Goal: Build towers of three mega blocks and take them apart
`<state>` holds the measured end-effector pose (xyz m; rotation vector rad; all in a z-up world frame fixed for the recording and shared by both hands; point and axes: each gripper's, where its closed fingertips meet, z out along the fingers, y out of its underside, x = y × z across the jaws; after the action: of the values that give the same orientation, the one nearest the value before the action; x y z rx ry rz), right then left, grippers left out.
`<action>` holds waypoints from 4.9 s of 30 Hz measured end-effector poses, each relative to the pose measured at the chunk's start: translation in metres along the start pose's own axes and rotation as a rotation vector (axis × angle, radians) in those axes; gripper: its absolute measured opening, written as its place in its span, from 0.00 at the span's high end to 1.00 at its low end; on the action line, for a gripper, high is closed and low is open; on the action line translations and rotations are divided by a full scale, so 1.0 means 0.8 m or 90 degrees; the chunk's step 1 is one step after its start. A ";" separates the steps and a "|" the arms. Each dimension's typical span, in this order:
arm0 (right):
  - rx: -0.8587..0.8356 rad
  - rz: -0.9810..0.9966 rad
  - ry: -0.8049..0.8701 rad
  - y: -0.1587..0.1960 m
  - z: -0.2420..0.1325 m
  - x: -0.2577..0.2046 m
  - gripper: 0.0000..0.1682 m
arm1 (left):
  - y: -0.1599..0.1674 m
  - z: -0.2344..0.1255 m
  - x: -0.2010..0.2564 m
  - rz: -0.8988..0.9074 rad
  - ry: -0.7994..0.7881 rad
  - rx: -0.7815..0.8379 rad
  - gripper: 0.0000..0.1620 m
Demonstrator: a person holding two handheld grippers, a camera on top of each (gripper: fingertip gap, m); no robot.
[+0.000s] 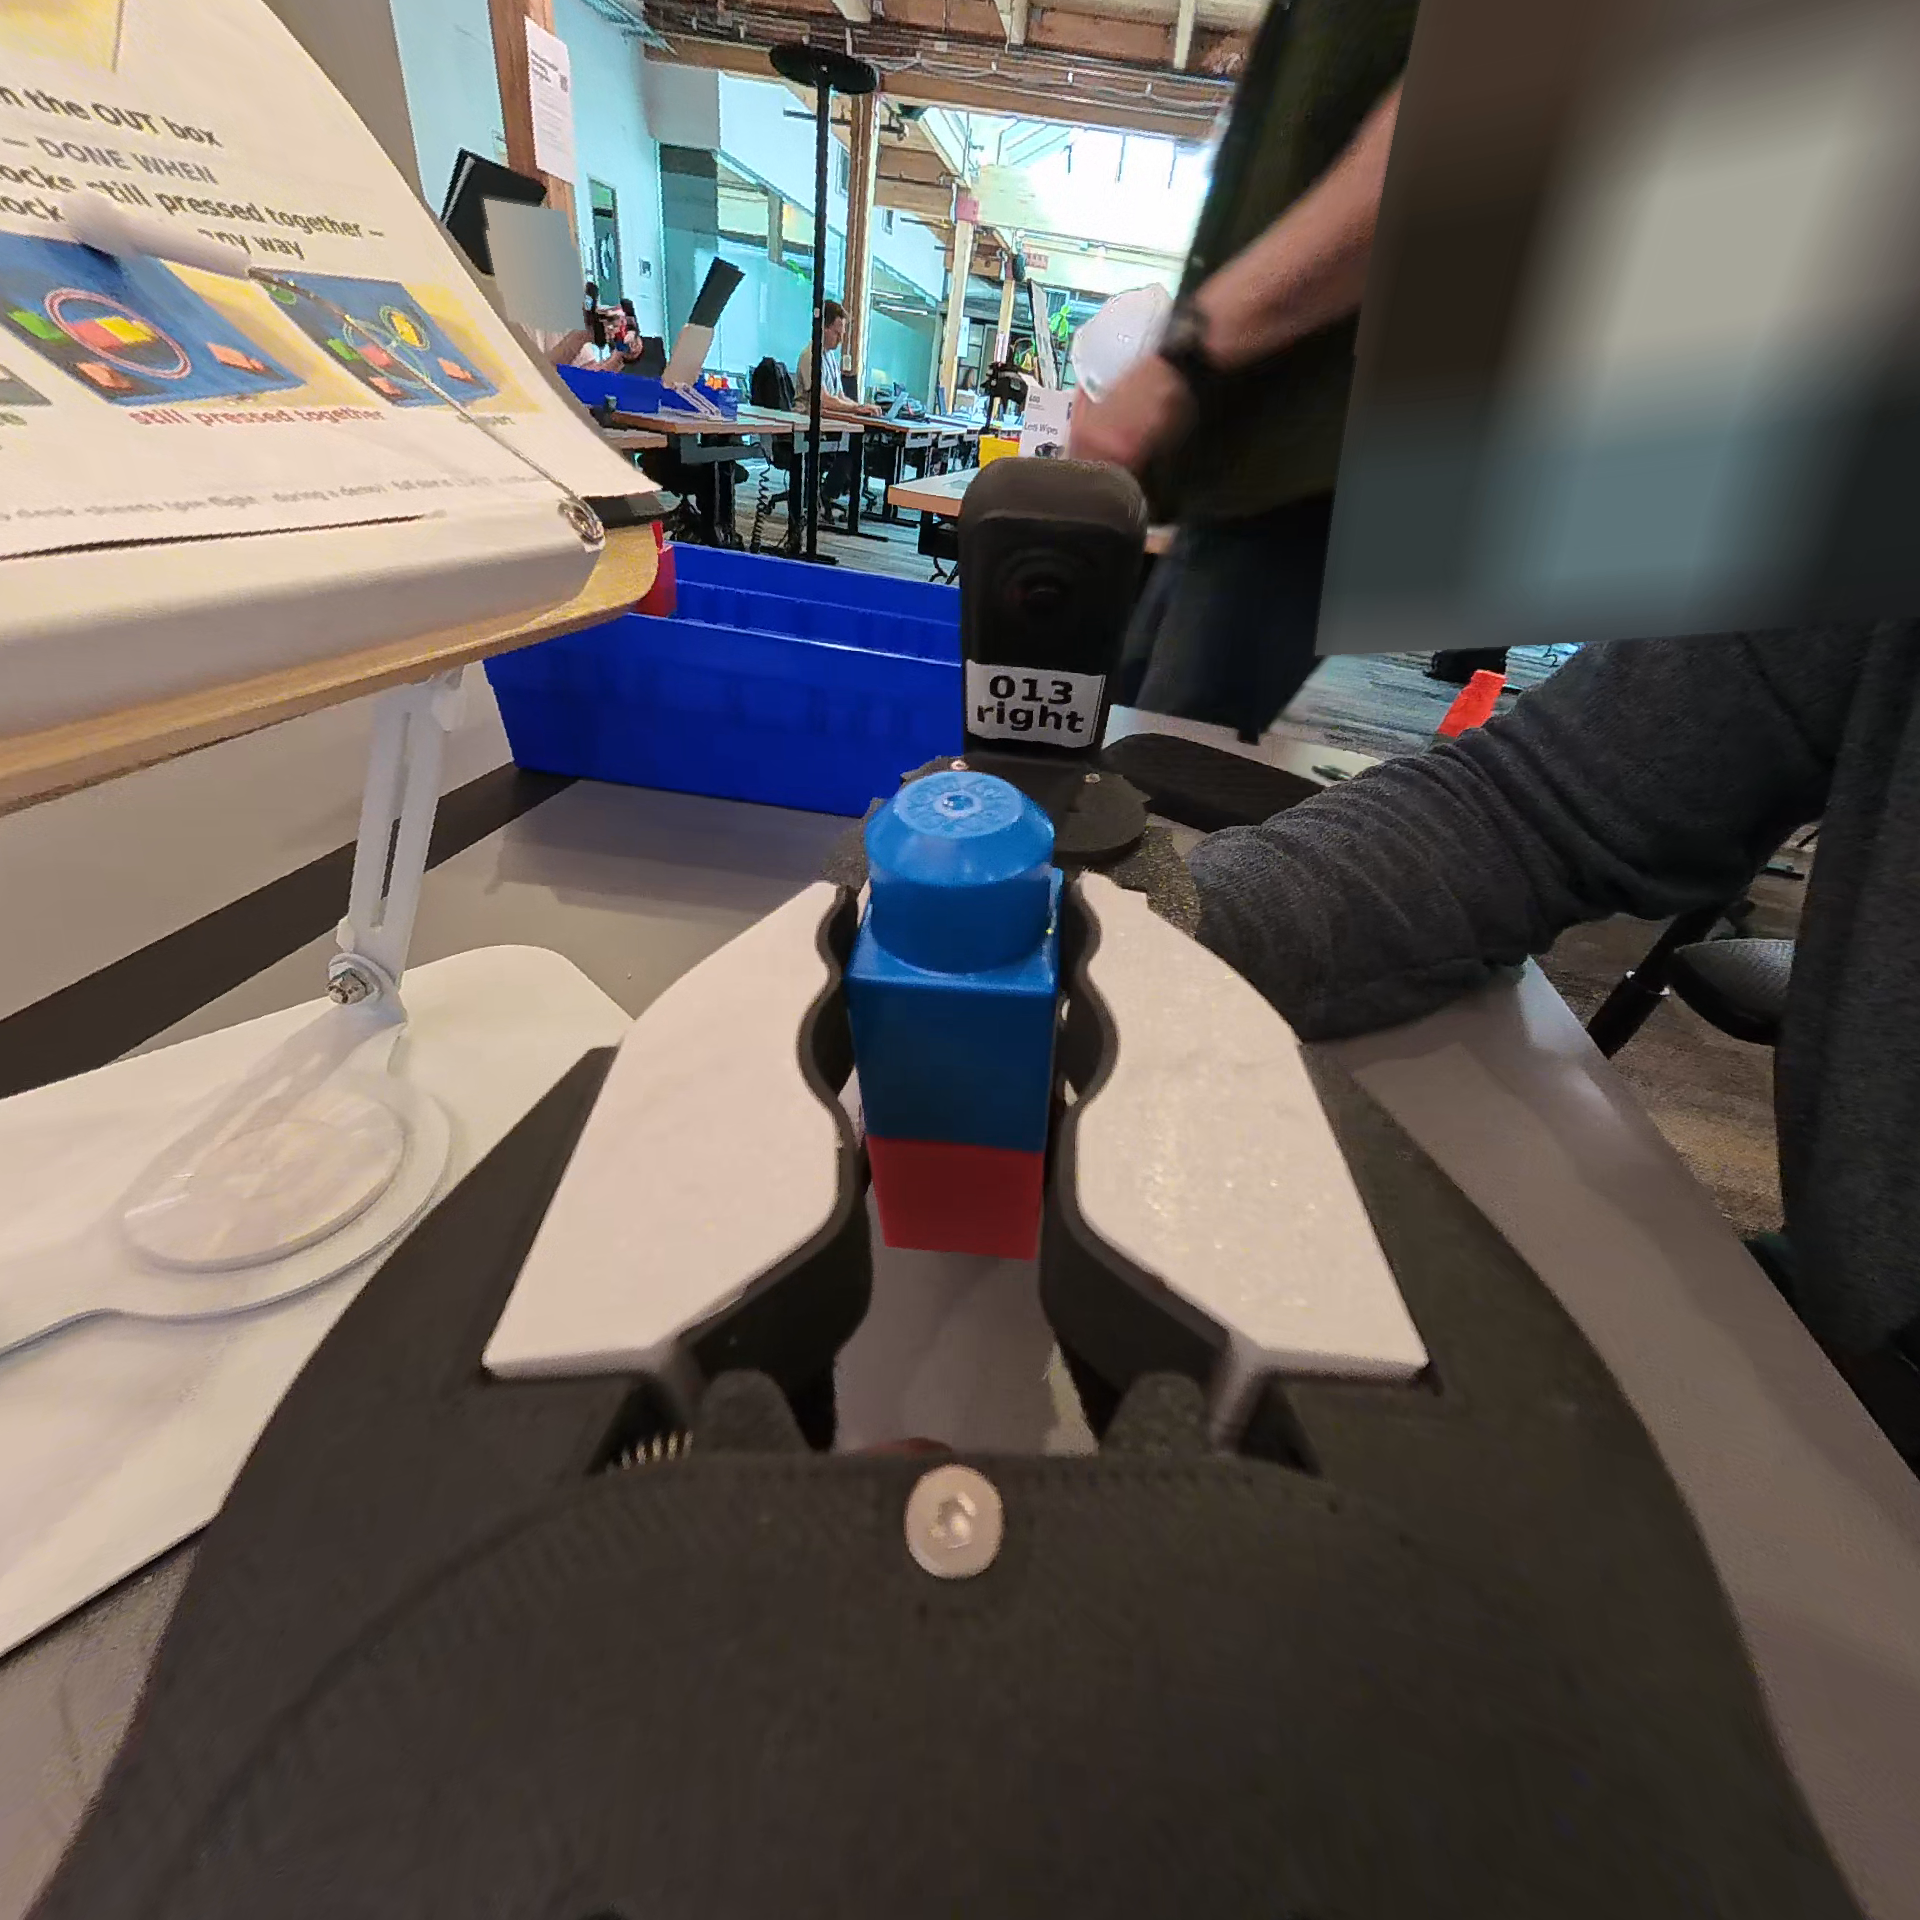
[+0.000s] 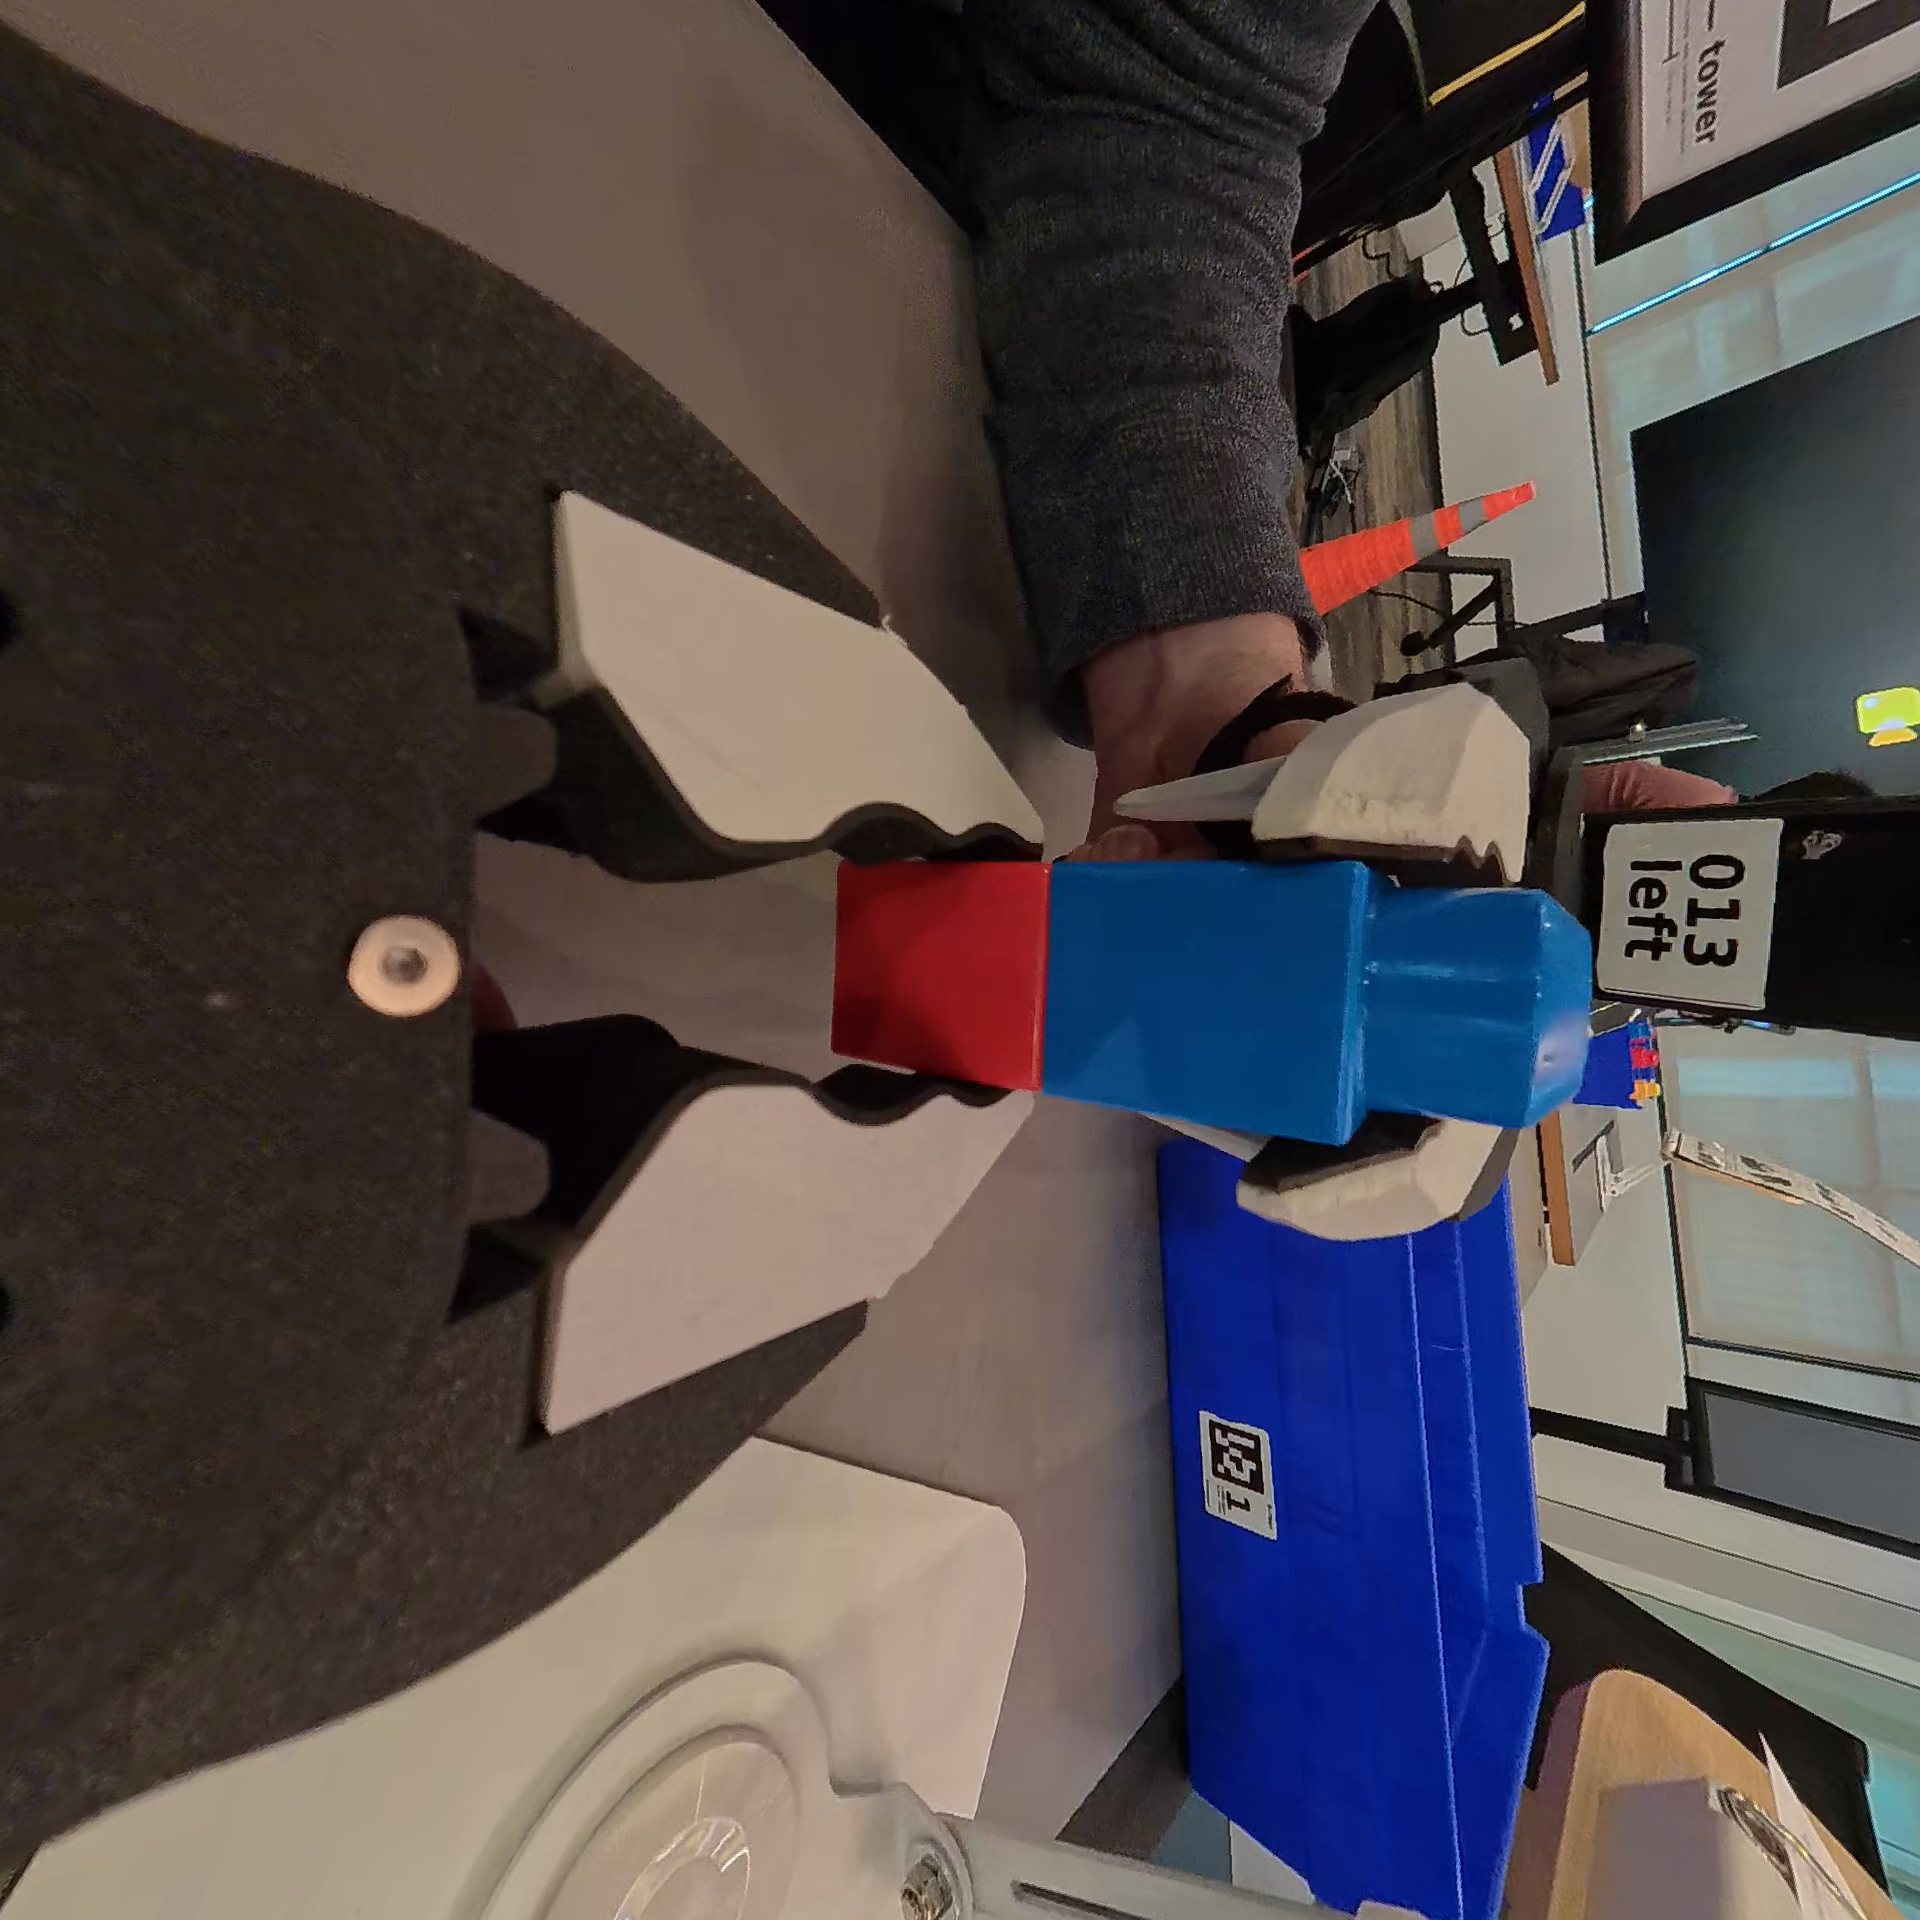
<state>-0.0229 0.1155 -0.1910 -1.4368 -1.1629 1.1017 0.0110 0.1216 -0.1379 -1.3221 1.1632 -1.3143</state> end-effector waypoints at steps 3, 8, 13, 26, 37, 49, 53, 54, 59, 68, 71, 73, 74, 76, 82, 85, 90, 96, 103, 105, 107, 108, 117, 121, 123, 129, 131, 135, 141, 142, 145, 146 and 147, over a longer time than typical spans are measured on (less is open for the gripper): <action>0.002 0.001 -0.001 -0.001 0.000 0.000 0.79 | -0.001 0.000 0.000 -0.004 0.000 0.004 0.77; 0.004 0.000 -0.002 -0.001 0.000 0.000 0.79 | -0.001 0.000 0.000 -0.002 -0.005 0.001 0.78; 0.057 0.047 0.000 -0.013 -0.011 0.010 0.79 | 0.007 -0.002 -0.008 -0.038 -0.006 -0.012 0.73; 0.093 0.059 -0.024 -0.021 -0.017 0.008 0.76 | 0.014 0.003 -0.009 -0.018 -0.028 -0.044 0.79; 0.186 0.111 -0.060 -0.040 -0.036 0.012 0.71 | 0.040 0.007 -0.014 -0.069 -0.039 -0.133 0.79; 0.183 0.135 -0.061 -0.038 -0.036 0.017 0.79 | 0.054 0.021 -0.010 -0.072 -0.043 -0.175 0.79; 0.186 0.136 -0.066 -0.039 -0.038 0.016 0.79 | 0.052 0.020 -0.009 -0.073 -0.042 -0.180 0.79; 0.187 0.135 -0.066 -0.039 -0.038 0.016 0.79 | 0.050 0.018 -0.008 -0.073 -0.042 -0.181 0.77; 0.197 0.145 -0.066 -0.040 -0.041 0.019 0.79 | 0.009 -0.028 -0.023 -0.006 -0.131 -0.178 0.72; 0.188 0.144 -0.074 -0.039 -0.039 0.017 0.79 | -0.054 -0.240 -0.155 0.053 -0.495 -0.325 0.75; 0.184 0.143 -0.078 -0.038 -0.039 0.016 0.79 | -0.043 -0.288 -0.205 0.056 -0.562 -0.407 0.75; 0.181 0.141 -0.079 -0.037 -0.038 0.015 0.79 | -0.031 -0.307 -0.234 0.046 -0.583 -0.454 0.75; 0.180 0.142 -0.080 -0.037 -0.038 0.015 0.79 | -0.023 -0.313 -0.248 0.031 -0.589 -0.471 0.74; 0.181 0.143 -0.082 -0.037 -0.038 0.015 0.79 | -0.010 -0.319 -0.272 0.013 -0.586 -0.493 0.75; 0.181 0.143 -0.086 -0.037 -0.038 0.014 0.79 | 0.016 -0.332 -0.340 -0.040 -0.634 -0.557 0.75; 0.182 0.145 -0.087 -0.037 -0.039 0.015 0.79 | 0.029 -0.335 -0.371 -0.069 -0.654 -0.581 0.75; 0.184 0.147 -0.087 -0.038 -0.040 0.015 0.79 | 0.041 -0.356 -0.394 -0.093 -0.690 -0.621 0.75; 0.184 0.147 -0.088 -0.038 -0.040 0.015 0.79 | 0.032 -0.393 -0.384 -0.123 -0.688 -0.655 0.77; 0.180 0.145 -0.088 -0.037 -0.039 0.014 0.79 | 0.045 -0.401 -0.294 -0.092 -0.529 -0.819 0.74; 0.179 0.144 -0.089 -0.037 -0.039 0.014 0.79 | 0.051 -0.402 -0.264 -0.113 -0.510 -0.830 0.75; 0.178 0.144 -0.088 -0.037 -0.038 0.013 0.78 | 0.063 -0.390 -0.234 -0.149 -0.481 -0.810 0.76; 0.177 0.144 -0.088 -0.037 -0.038 0.013 0.78 | 0.071 -0.388 -0.220 -0.167 -0.476 -0.818 0.76; 0.169 0.135 -0.086 -0.035 -0.036 0.011 0.78 | 0.100 -0.366 -0.207 -0.182 -0.550 -0.777 0.69; 0.166 0.132 -0.086 -0.035 -0.036 0.010 0.78 | 0.083 -0.368 -0.241 -0.061 -0.567 -0.811 0.70; 0.166 0.132 -0.086 -0.035 -0.035 0.010 0.78 | 0.076 -0.368 -0.257 -0.026 -0.564 -0.825 0.70; 0.167 0.134 -0.088 -0.035 -0.036 0.010 0.78 | 0.073 -0.357 -0.308 0.041 -0.518 -0.856 0.68; 0.168 0.135 -0.088 -0.035 -0.036 0.011 0.79 | 0.086 -0.359 -0.313 0.000 -0.492 -0.887 0.68; 0.171 0.137 -0.089 -0.036 -0.037 0.011 0.79 | 0.093 -0.376 -0.333 -0.005 -0.507 -0.924 0.68; 0.174 0.140 -0.090 -0.036 -0.038 0.011 0.78 | 0.084 -0.401 -0.340 0.050 -0.504 -0.975 0.74; 0.174 0.140 -0.090 -0.036 -0.038 0.011 0.78 | 0.080 -0.405 -0.340 0.060 -0.499 -0.978 0.73; 0.173 0.140 -0.090 -0.036 -0.037 0.011 0.78 | 0.074 -0.405 -0.336 0.140 -0.433 -1.000 0.70; 0.174 0.140 -0.091 -0.036 -0.037 0.011 0.78 | 0.073 -0.407 -0.336 0.179 -0.415 -1.023 0.69; 0.174 0.140 -0.091 -0.036 -0.037 0.011 0.78 | 0.076 -0.409 -0.336 0.220 -0.388 -1.048 0.67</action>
<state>0.0039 0.1231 -0.1590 -1.3096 -0.9233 1.4760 -0.3137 0.3839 -0.2298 -2.1569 1.8779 0.6355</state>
